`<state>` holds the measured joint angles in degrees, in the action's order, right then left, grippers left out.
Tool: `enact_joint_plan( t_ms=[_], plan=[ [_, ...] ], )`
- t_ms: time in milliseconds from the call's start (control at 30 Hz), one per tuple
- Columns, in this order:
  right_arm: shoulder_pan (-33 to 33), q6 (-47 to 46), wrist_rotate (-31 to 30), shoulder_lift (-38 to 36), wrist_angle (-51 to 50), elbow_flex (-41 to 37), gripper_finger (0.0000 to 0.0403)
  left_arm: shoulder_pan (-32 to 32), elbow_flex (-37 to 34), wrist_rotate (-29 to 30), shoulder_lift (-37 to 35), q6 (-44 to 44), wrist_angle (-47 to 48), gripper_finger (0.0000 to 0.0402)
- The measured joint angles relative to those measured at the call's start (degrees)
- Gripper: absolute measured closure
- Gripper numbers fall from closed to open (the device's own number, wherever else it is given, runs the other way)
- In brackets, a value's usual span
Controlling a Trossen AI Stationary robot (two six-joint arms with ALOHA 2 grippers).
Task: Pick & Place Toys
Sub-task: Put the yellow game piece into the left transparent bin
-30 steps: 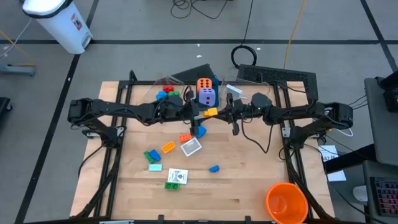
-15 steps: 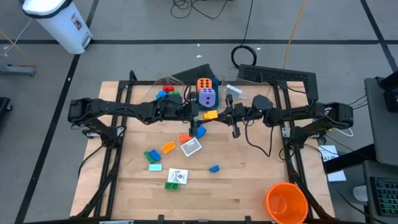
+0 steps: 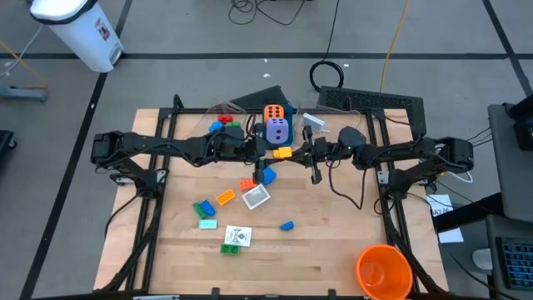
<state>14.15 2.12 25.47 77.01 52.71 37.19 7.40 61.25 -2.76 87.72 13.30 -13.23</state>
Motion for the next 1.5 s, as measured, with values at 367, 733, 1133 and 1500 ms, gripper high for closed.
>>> enact_joint_plan(
  t_ms=[367, 733, 1133, 1500],
  plan=[
    [-0.09, 0.21, 0.74, 0.02, -0.65, 0.0, 0.0335, -0.7, 0.0, 0.39, 0.07, 1.44, 0.38, 0.0249],
    [1.55, 2.03, 0.34, -2.75, -5.34, 0.0, 0.022, -0.66, 0.0, 3.24, -0.5, 1.67, 2.44, 0.0262],
    [3.52, 2.29, 0.15, -10.97, -20.53, -0.04, 0.0191, -0.33, 4.7, 16.42, -12.1, 1.95, 31.24, 0.0267],
    [3.5, 2.27, 0.15, -9.92, -31.3, -0.07, 0.019, 7.5, 13.35, 15.79, -14.67, -8.75, 69.49, 0.0257]
  ],
)
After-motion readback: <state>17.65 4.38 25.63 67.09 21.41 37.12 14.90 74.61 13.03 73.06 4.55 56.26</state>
